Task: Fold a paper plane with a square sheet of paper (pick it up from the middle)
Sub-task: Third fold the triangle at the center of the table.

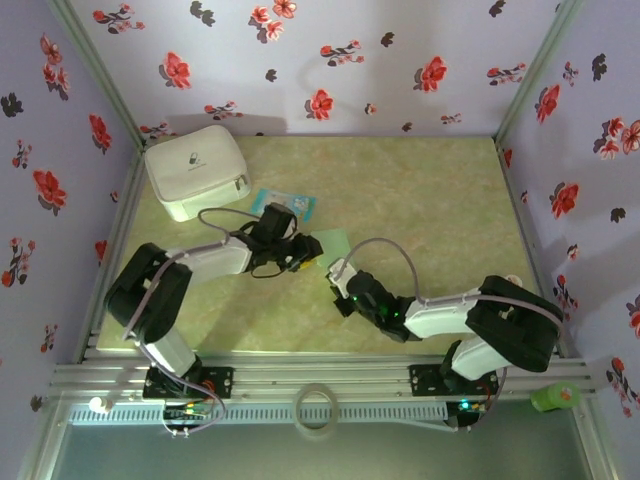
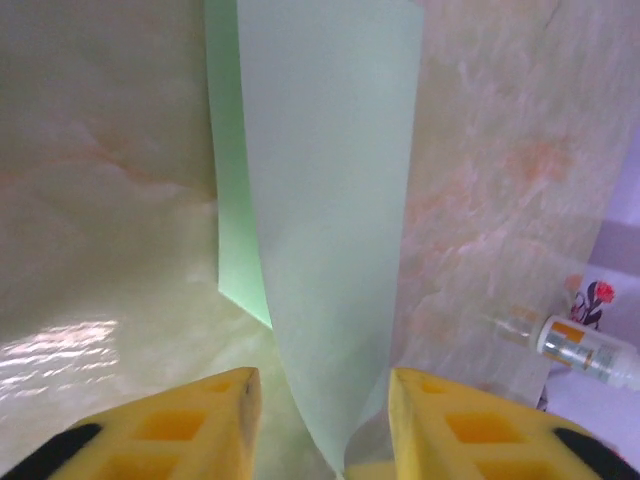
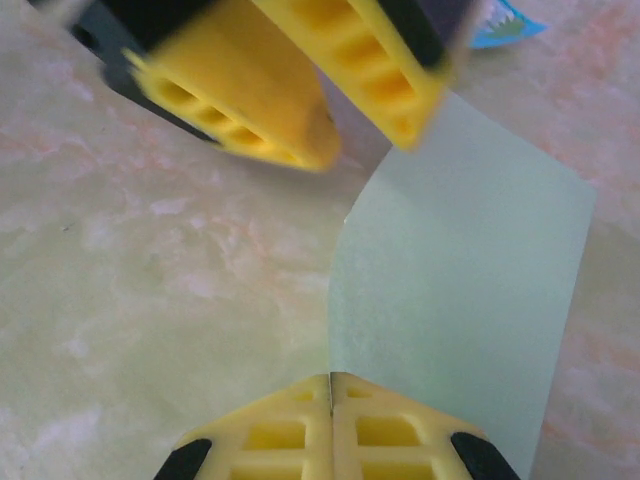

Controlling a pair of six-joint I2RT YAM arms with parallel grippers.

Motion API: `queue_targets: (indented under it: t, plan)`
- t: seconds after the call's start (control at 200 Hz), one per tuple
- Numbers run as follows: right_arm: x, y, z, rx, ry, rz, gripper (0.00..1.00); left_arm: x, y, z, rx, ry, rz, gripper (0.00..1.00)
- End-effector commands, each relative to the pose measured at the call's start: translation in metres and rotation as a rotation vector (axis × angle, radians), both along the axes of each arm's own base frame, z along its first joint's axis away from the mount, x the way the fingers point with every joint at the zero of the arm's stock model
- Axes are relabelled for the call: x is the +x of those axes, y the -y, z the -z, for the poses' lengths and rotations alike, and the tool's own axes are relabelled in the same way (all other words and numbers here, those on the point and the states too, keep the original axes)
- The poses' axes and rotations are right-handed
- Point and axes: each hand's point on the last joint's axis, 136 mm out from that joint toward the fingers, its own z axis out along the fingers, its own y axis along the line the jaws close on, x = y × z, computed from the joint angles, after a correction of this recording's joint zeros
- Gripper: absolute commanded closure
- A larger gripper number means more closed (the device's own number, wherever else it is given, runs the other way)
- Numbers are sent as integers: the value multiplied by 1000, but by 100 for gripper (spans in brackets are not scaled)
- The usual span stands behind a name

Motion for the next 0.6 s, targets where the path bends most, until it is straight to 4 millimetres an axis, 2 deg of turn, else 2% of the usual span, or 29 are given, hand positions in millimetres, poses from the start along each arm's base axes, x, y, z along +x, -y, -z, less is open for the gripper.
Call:
queue_targets:
  t: [0.0, 0.075, 0.19, 0.33, 0.425, 0.595]
  plan:
    - [-4, -11, -6, 169, -177, -19, 100, 11, -22, -21, 49, 75, -13, 59]
    - [-3, -17, -7, 229, -270, -47, 100, 21, -23, -31, 39, 110, -7, 57]
    - [2, -22, -9, 274, -389, -38, 100, 33, -5, -48, -18, 140, 90, 61]
    - [4, -26, -10, 316, -472, -33, 100, 45, 18, -52, -29, 128, 198, 69]
    - [4, -29, -11, 345, -508, -36, 100, 55, 26, -46, -12, 120, 232, 71]
    - [4, -33, -12, 368, -546, -43, 100, 66, 42, -24, 7, 69, 307, 74]
